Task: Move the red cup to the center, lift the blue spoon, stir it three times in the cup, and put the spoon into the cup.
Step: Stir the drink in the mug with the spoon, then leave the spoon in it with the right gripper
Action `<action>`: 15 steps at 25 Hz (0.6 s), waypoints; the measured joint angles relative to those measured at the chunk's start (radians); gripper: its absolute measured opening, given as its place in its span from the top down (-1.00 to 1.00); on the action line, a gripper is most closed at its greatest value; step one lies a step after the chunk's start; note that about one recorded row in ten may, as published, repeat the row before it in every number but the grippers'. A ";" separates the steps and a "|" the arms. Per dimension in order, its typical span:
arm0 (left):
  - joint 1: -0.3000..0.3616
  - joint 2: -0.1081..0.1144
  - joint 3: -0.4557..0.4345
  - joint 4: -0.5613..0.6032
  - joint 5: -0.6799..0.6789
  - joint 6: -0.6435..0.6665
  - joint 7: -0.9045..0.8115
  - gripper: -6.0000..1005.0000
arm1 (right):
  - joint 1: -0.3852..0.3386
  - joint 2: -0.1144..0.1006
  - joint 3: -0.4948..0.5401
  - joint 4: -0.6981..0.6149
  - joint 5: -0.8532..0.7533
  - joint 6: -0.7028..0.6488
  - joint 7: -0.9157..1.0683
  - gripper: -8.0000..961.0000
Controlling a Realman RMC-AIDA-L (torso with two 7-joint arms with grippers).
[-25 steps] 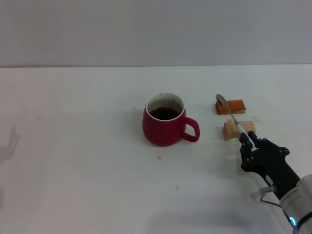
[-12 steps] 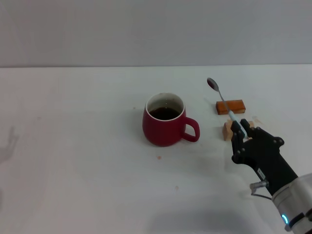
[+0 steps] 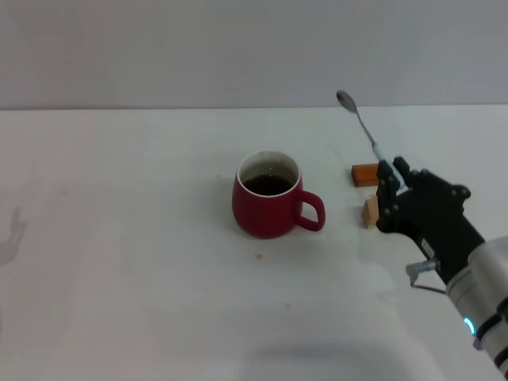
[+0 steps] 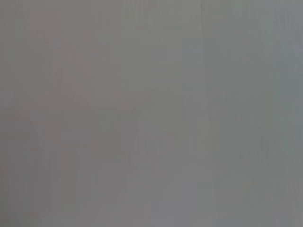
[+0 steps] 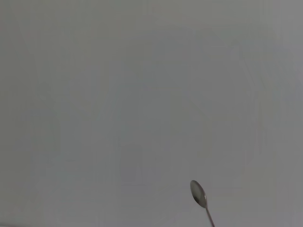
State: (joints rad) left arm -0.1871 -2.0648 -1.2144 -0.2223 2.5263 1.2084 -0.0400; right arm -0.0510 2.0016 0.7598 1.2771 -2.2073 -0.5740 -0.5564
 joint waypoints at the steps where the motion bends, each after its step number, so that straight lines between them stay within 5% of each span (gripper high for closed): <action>1: 0.000 0.000 0.000 0.000 -0.001 0.000 0.000 -0.69 | -0.013 0.002 0.016 0.033 0.000 0.034 -0.022 0.73; 15: 0.002 0.000 -0.004 0.001 -0.005 0.018 -0.001 -0.69 | -0.096 0.072 0.329 0.431 -0.002 0.734 -0.086 0.72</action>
State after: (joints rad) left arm -0.1856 -2.0648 -1.2180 -0.2209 2.5217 1.2260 -0.0409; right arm -0.1472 2.0734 1.0887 1.7076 -2.2092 0.1596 -0.6428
